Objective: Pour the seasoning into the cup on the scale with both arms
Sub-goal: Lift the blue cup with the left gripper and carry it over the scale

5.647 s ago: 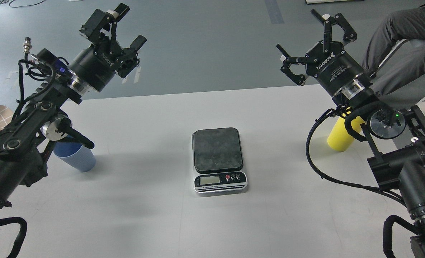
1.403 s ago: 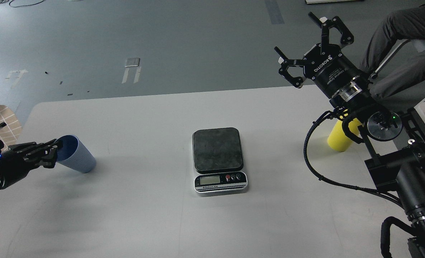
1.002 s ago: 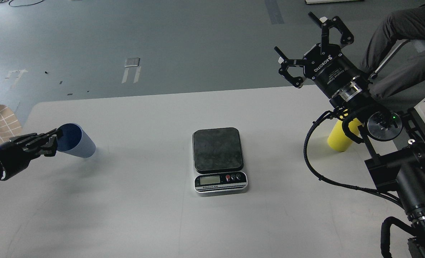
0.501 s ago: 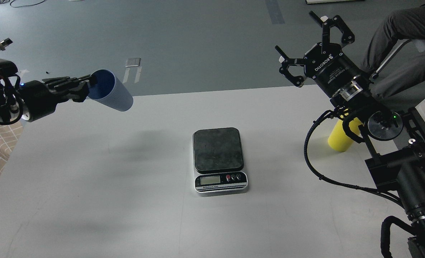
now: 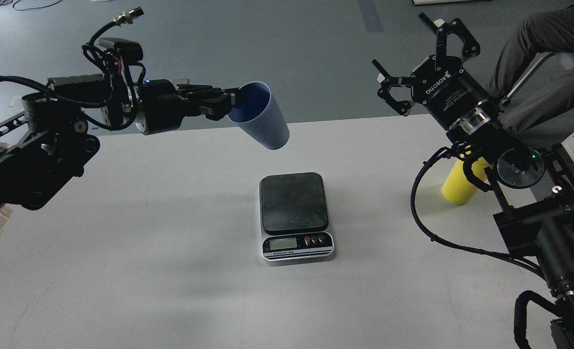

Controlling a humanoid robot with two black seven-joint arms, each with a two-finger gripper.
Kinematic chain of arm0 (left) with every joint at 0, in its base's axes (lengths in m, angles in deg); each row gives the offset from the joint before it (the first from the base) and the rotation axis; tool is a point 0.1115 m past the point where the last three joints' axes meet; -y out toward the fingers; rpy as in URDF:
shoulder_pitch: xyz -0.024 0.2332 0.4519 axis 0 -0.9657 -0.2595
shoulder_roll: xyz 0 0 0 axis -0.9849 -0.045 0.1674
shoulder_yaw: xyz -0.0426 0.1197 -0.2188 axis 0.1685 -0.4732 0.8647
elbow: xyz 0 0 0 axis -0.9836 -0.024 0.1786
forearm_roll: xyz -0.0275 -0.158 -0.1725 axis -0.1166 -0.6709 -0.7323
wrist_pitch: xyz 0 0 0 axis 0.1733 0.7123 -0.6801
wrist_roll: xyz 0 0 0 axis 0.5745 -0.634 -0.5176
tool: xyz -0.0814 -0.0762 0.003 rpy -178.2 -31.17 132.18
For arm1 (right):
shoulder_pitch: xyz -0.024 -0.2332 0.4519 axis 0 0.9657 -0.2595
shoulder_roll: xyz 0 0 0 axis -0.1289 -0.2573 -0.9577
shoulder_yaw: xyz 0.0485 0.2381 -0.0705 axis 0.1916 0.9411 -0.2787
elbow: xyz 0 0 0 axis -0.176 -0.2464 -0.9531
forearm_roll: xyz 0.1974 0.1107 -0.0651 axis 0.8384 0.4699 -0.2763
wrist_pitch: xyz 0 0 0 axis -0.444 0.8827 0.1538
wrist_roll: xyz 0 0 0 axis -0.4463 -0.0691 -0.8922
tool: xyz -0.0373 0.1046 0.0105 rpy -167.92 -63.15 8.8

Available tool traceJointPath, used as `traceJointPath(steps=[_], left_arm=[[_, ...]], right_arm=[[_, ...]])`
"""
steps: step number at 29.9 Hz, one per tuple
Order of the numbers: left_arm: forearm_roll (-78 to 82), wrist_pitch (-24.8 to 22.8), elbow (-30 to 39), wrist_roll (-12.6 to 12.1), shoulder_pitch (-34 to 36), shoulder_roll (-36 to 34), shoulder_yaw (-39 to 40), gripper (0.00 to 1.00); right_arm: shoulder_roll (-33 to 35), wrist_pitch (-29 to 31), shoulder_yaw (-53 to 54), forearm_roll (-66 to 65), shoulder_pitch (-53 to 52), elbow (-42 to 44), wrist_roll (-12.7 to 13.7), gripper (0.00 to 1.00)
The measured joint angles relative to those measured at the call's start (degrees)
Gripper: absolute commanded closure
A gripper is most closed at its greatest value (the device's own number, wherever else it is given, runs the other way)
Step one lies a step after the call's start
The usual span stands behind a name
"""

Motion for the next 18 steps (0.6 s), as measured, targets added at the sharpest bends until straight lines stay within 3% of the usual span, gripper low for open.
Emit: traceJointPath(steps=[18], left_arm=[[12.0, -0.1, -2.4, 0.0, 2.7, 10.0, -8.3, 1.00]], right_arm=[[-0.1, 0.0, 0.1, 0.0, -0.2, 0.3, 0.0, 0.00]])
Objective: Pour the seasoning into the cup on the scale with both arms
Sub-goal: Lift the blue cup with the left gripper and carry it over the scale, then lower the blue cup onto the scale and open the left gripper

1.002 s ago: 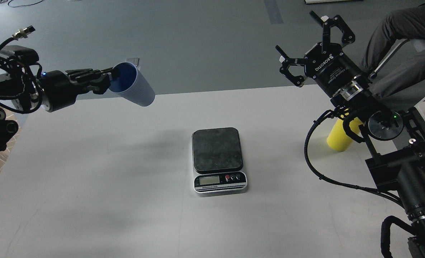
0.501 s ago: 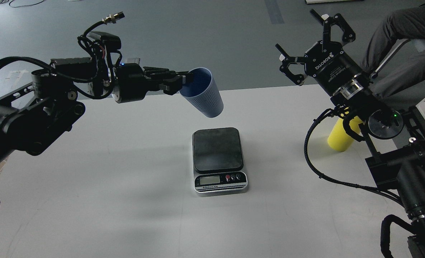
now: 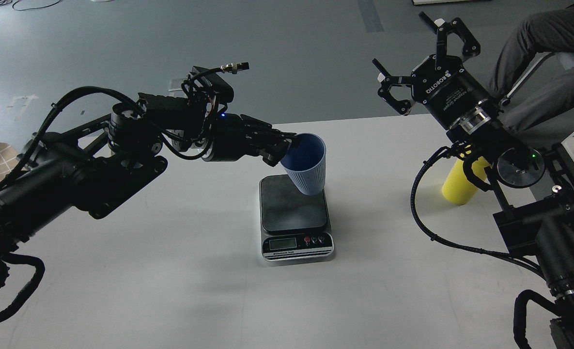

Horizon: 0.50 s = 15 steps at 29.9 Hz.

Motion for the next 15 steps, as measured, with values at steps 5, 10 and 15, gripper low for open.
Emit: traceJointPath(steps=[5, 10, 15], left_arm=[[1.5, 0.0, -0.5, 0.0, 0.0, 0.4, -2.5, 1.00], [1.6, 0.1, -0.9, 0.0, -0.6, 0.4, -2.8, 1.00], [1.5, 0.1, -2.8, 0.0, -0.9, 0.6, -2.9, 1.00]], right_arm=[[0.0, 0.0, 0.1, 0.0, 0.3, -0.2, 0.0, 0.00], [0.0, 0.0, 0.2, 0.1, 0.4, -0.3, 0.0, 0.00], [-0.3, 0.0, 0.2, 0.1, 0.5, -0.3, 0.0, 0.00]])
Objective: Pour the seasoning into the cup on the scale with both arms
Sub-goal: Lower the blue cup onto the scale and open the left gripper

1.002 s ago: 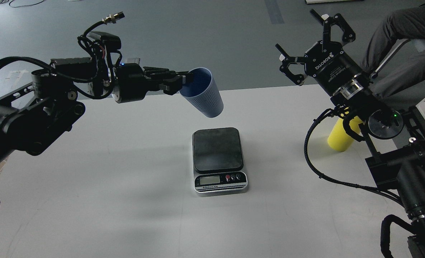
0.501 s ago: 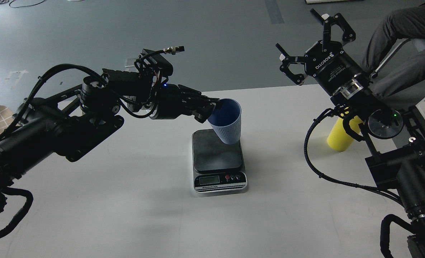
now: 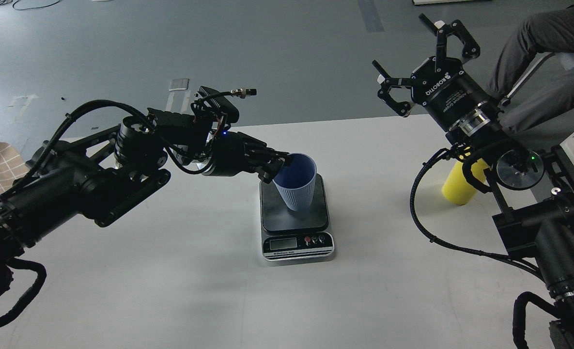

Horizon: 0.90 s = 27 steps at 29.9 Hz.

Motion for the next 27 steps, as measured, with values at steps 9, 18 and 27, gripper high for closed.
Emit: traceJointPath(steps=[9, 18, 27], left_arm=[[0.0, 0.2, -0.6, 0.0, 0.0, -0.7, -0.4, 1.00], [0.0, 0.2, -0.6, 0.0, -0.1, -0.4, -0.4, 1.00], [0.1, 0.6, -1.2, 0.0, -0.9, -0.2, -0.4, 1.00]], right_arm=[[-0.1, 0.0, 0.0, 0.0, 0.0, 0.1, 0.0, 0.00], [-0.1, 0.0, 0.0, 0.0, 0.0, 0.1, 0.0, 0.00], [0.0, 0.0, 0.0, 0.0, 0.0, 0.1, 0.0, 0.00]])
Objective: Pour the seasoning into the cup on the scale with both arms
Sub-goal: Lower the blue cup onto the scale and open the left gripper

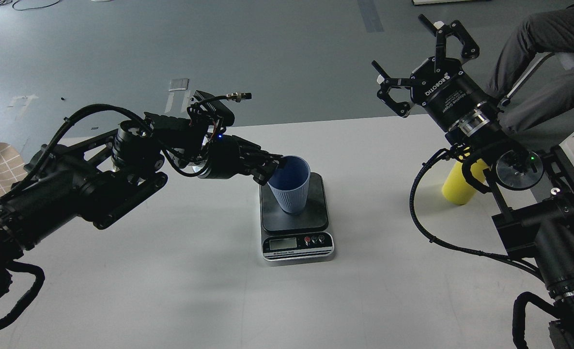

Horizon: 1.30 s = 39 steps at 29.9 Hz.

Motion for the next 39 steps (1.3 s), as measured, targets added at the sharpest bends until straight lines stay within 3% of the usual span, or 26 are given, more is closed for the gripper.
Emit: traceJointPath(steps=[12, 20, 32, 39], left_arm=[[0.0, 0.0, -0.1, 0.0, -0.1, 0.0, 0.0, 0.99], [-0.1, 0.0, -0.1, 0.0, -0.2, 0.1, 0.0, 0.64], [-0.3, -0.3, 0.3, 0.0, -0.1, -0.1, 0.2, 0.35], [-0.6, -0.6, 0.7, 0.0, 0.0, -0.4, 0.4, 0.28]], right_arm=[[0.0, 0.0, 0.0, 0.0, 0.0, 0.0, 0.0, 0.00], [0.0, 0.0, 0.0, 0.0, -0.1, 0.0, 0.0, 0.00], [0.0, 0.0, 0.0, 0.0, -0.2, 0.0, 0.0, 0.00], [0.0, 0.0, 0.0, 0.0, -0.3, 0.0, 0.0, 0.00]])
